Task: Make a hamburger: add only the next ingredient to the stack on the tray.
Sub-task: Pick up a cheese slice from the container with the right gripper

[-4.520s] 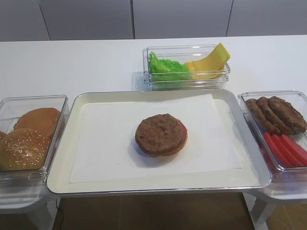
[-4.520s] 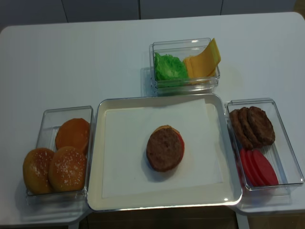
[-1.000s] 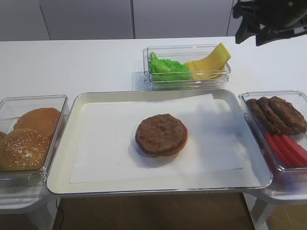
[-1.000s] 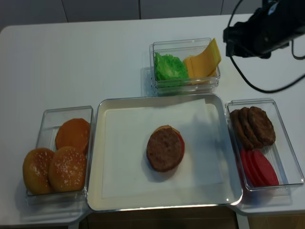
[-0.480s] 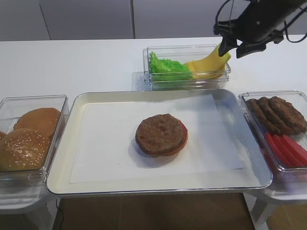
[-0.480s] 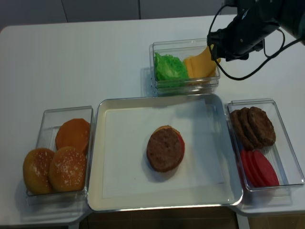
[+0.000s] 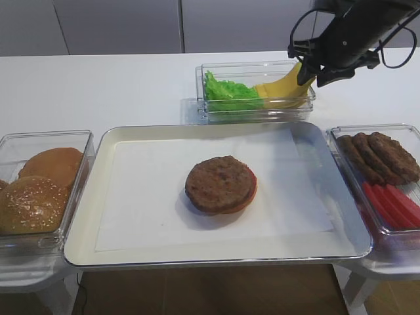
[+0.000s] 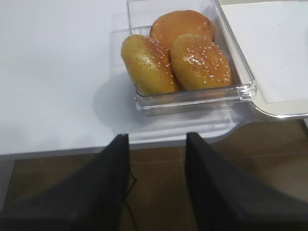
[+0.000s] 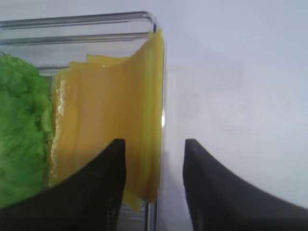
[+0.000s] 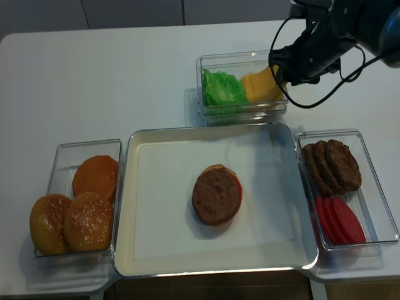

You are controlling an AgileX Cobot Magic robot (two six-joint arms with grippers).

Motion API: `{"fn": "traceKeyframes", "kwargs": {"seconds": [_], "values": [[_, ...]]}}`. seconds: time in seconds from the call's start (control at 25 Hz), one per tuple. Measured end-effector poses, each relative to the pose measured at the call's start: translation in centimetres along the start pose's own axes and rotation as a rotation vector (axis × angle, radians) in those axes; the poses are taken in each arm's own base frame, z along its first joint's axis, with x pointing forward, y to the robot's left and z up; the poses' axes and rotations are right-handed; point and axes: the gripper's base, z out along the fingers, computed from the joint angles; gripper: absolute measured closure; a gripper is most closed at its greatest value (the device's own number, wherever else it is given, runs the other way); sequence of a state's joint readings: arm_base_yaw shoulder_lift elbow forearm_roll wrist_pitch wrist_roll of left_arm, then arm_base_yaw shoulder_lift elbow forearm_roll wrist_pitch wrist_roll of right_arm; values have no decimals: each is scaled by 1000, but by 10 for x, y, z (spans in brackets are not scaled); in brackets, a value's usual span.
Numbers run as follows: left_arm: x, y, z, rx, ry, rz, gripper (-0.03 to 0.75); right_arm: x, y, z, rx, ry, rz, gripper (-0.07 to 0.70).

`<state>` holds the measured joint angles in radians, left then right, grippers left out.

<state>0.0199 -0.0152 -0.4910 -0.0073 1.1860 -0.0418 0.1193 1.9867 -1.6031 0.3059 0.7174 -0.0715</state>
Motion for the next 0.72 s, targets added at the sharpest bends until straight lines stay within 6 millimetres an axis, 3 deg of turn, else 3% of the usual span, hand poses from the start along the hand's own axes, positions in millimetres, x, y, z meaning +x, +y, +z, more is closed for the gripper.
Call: {"fn": "traceKeyframes", "kwargs": {"seconds": [0.16,0.6,0.72], "values": [[0,0,0,0,0,0,425,0,0,0,0,-5,-1,366],[0,0,0,0,0,0,425,-1,0,1,-6,-6,-11,594],[0,0,0,0,0,0,425,-2,1,0,-7,-10,-14,617]]}}
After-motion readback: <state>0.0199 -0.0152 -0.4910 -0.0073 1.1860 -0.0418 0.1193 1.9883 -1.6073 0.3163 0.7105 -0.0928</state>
